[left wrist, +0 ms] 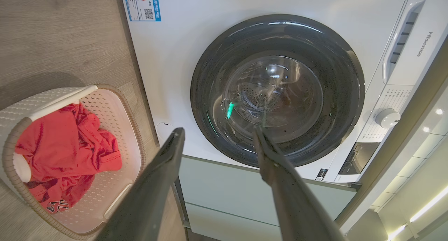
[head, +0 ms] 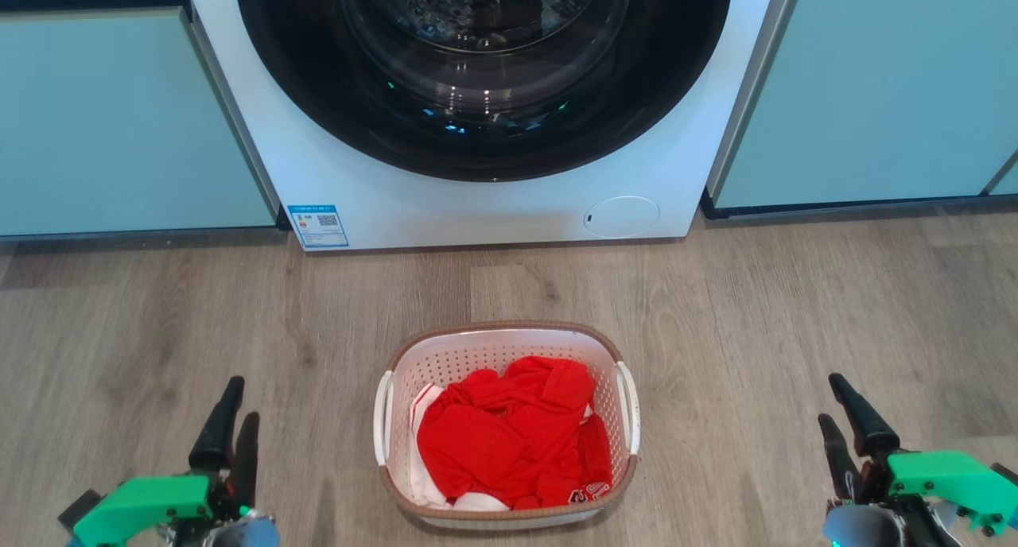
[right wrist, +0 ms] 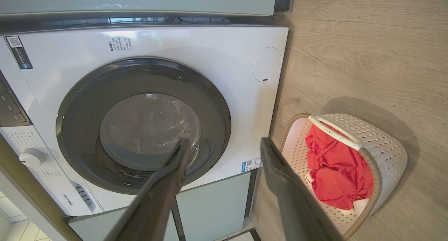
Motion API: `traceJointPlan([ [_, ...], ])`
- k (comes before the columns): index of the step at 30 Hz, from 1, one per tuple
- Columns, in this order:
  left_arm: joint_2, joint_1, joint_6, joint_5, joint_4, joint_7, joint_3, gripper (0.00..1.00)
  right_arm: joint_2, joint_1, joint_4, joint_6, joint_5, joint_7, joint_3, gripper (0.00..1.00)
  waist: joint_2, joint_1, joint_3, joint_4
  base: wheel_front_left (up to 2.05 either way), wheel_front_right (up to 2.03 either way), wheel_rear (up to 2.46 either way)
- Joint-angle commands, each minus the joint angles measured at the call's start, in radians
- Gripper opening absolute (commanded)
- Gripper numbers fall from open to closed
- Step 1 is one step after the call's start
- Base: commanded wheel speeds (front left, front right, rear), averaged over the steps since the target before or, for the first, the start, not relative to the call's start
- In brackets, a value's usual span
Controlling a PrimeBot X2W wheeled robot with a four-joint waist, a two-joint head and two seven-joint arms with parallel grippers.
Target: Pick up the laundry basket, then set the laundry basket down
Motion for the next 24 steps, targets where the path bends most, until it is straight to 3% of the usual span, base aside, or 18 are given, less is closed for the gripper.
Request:
traceJointPlan([
  [1,0.009,-0.046,-0.001,0.012,-0.037,-0.015,0.001,1.0,-0.004,-0.042,-0.037,0.001,-0.016,-0.012,0.002,1.0,0.0,0.0,-0.001,0.0,0.0,0.0,0.0],
  [12,0.009,-0.055,-0.001,0.027,-0.038,-0.044,0.008,1.0,-0.005,-0.051,-0.044,0.001,-0.055,-0.042,0.003,1.0,0.0,0.0,-0.005,-0.002,0.0,0.0,0.0],
  [24,0.01,-0.067,-0.002,0.081,-0.064,-0.079,0.012,1.0,-0.006,-0.077,-0.085,0.002,-0.201,-0.077,-0.006,1.0,0.0,0.0,-0.01,-0.003,0.0,0.0,0.0],
])
